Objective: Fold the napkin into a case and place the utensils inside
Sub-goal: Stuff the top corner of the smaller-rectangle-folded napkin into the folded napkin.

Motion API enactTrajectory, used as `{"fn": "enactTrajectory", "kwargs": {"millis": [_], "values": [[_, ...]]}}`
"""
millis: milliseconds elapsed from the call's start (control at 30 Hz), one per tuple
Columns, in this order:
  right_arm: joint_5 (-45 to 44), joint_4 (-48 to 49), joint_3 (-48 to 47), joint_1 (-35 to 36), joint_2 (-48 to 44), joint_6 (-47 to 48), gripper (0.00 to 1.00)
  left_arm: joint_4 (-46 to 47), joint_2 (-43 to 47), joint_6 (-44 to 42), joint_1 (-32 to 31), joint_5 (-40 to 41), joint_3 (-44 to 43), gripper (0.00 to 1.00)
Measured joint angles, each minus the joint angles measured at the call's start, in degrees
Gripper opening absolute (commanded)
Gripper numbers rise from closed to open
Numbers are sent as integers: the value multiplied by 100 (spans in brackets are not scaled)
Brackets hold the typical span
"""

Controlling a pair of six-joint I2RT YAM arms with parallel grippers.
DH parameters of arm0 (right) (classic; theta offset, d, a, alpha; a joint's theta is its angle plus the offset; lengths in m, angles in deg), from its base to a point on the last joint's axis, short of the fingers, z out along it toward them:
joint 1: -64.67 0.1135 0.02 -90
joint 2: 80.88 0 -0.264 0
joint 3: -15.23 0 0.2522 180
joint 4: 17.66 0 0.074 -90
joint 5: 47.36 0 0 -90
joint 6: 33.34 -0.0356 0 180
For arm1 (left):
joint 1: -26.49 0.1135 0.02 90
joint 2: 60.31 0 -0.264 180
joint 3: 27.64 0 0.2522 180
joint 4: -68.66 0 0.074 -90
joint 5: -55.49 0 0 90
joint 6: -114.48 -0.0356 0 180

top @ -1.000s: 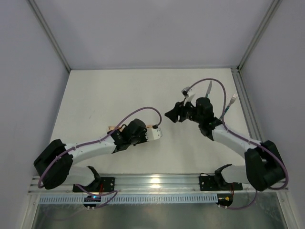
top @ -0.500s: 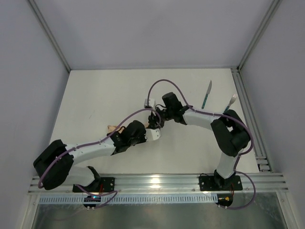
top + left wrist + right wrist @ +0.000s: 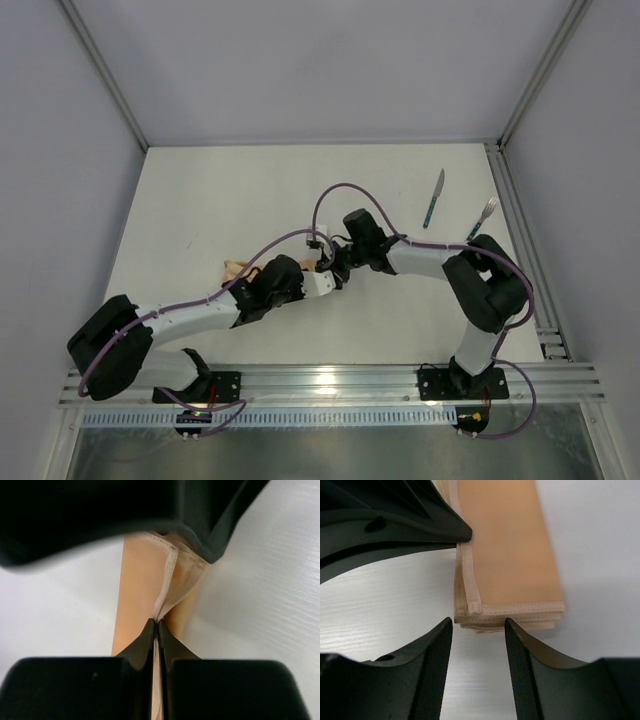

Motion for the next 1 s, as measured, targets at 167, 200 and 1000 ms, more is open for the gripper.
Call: {"fn": "enactTrajectory", "kwargs": {"millis": [167, 200, 1000], "values": [[236, -498, -173, -466, -487, 144, 51, 0, 173, -4, 0, -68, 155, 0], [238, -551, -256, -533, -525, 166, 51, 0, 201, -9, 0, -83, 173, 0], [-26, -214, -999, 186, 623, 367, 51, 210, 378, 13, 9, -9, 299, 0]]}}
